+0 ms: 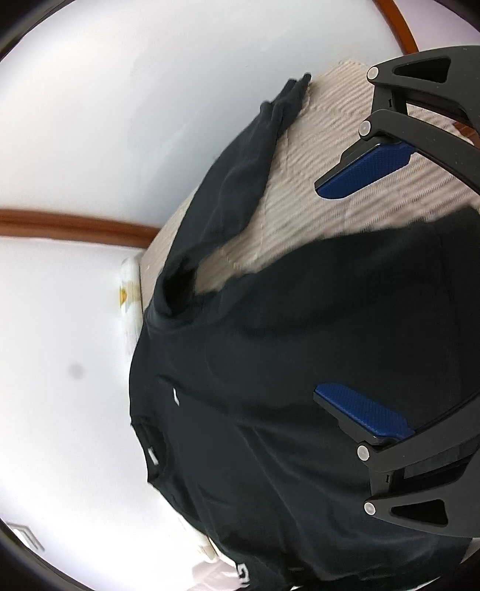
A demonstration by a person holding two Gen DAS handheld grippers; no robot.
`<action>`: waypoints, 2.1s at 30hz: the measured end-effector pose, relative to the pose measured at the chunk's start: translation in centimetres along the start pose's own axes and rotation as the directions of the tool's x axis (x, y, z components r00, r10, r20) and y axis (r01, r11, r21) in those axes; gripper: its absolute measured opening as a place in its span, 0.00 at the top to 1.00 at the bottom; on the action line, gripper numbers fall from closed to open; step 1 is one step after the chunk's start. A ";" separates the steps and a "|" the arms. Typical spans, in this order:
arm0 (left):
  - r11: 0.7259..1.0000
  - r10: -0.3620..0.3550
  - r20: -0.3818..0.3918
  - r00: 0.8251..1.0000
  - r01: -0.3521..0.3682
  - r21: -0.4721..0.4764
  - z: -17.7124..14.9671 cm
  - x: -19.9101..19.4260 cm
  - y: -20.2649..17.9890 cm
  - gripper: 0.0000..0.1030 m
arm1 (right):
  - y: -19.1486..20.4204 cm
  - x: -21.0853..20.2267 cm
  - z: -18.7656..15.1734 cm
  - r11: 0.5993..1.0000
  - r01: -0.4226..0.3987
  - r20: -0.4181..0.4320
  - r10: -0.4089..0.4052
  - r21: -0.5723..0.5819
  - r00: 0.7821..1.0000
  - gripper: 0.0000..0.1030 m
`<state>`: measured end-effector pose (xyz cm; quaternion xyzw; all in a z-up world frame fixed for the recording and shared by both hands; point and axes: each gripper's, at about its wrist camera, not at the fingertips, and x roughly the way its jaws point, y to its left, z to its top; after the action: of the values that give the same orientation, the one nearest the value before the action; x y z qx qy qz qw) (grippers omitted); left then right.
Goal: Fold small clothes
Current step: 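Grasp the lettered sleeve side with the left tool and lift it, then fold the lifted side over the sweatshirt body and release with the left tool, then grasp the other sleeve cuff with the right tool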
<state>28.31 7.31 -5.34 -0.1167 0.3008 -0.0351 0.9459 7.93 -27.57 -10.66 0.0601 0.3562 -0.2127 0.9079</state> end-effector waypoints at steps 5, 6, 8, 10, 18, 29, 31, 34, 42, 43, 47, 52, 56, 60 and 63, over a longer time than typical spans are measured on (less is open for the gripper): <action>0.991 -0.027 -0.081 0.996 0.037 0.130 -1.5 4.7 -5.9 0.92 | -2.3 0.8 -0.3 0.999 0.050 -0.016 -0.050 0.016 0.999 0.04; 0.990 -0.025 -0.096 0.995 0.038 0.139 -1.8 5.3 -6.5 0.92 | -2.7 1.0 -0.4 0.998 0.060 -0.021 -0.059 0.016 0.998 0.04; 0.987 -0.025 -0.143 0.989 0.048 0.155 -2.6 6.6 -7.4 0.92 | -3.1 1.3 -0.6 0.997 0.080 -0.028 -0.080 0.012 0.996 0.04; 0.985 -0.042 -0.173 0.984 0.070 0.158 -3.0 7.2 -7.9 0.85 | -3.2 1.8 -0.6 0.995 0.096 -0.039 -0.095 0.009 0.995 0.04; 0.967 -0.137 -0.159 0.978 0.167 0.195 -3.7 3.1 -7.8 0.39 | -1.0 1.2 0.7 0.999 0.050 -0.030 -0.050 0.007 0.998 0.04; 0.971 -0.165 -0.108 0.980 0.181 0.159 -3.3 -2.7 -1.4 0.27 | 6.5 -2.1 1.4 0.993 0.025 0.053 -0.019 -0.118 0.998 0.04; 0.976 -0.136 -0.084 0.987 0.148 0.160 -3.5 -3.7 -0.1 0.24 | 7.6 -3.0 1.4 0.990 0.025 0.075 -0.015 -0.138 0.997 0.04; 0.984 -0.081 -0.074 0.994 0.091 0.151 -4.2 -4.6 2.3 0.24 | 9.0 -4.0 1.4 0.985 0.024 0.099 -0.007 -0.171 0.995 0.04; 0.999 -0.025 -0.171 0.985 0.030 0.027 -7.6 -4.4 8.3 0.23 | 13.1 -5.4 1.3 0.967 -0.039 0.107 0.068 -0.251 0.992 0.04; 0.999 -0.018 -0.186 0.982 0.023 0.024 -8.2 -4.4 8.8 0.23 | 13.6 -5.3 1.2 0.963 -0.039 0.106 0.069 -0.266 0.992 0.04; 0.999 0.018 -0.227 0.974 -0.009 0.042 -10.6 -4.2 9.5 0.23 | 15.3 -5.2 0.8 0.952 -0.035 0.111 0.072 -0.304 0.991 0.04; 0.993 0.097 -0.227 0.969 -0.078 0.091 -12.6 -3.8 9.9 0.23 | 16.4 -5.1 0.0 0.944 -0.045 0.100 0.082 -0.327 0.992 0.04; 0.989 0.127 -0.218 0.968 -0.107 0.100 -13.3 -3.4 10.7 0.23 | 16.5 -4.9 -0.5 0.942 -0.040 0.097 0.076 -0.332 0.992 0.04; 0.990 0.134 -0.217 0.967 -0.119 0.081 -13.5 -3.0 11.5 0.23 | 16.4 -4.4 -0.6 0.947 -0.058 0.087 0.090 -0.316 0.992 0.04; 0.991 0.132 -0.221 0.966 -0.121 0.065 -13.6 -2.8 12.1 0.23 | 16.2 -3.8 -0.7 0.953 -0.087 0.076 0.113 -0.290 0.991 0.04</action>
<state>18.09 16.68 -17.45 -0.0686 0.4119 0.0047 0.9086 11.95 -11.43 -9.30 -0.0638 0.3375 -0.1152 0.9321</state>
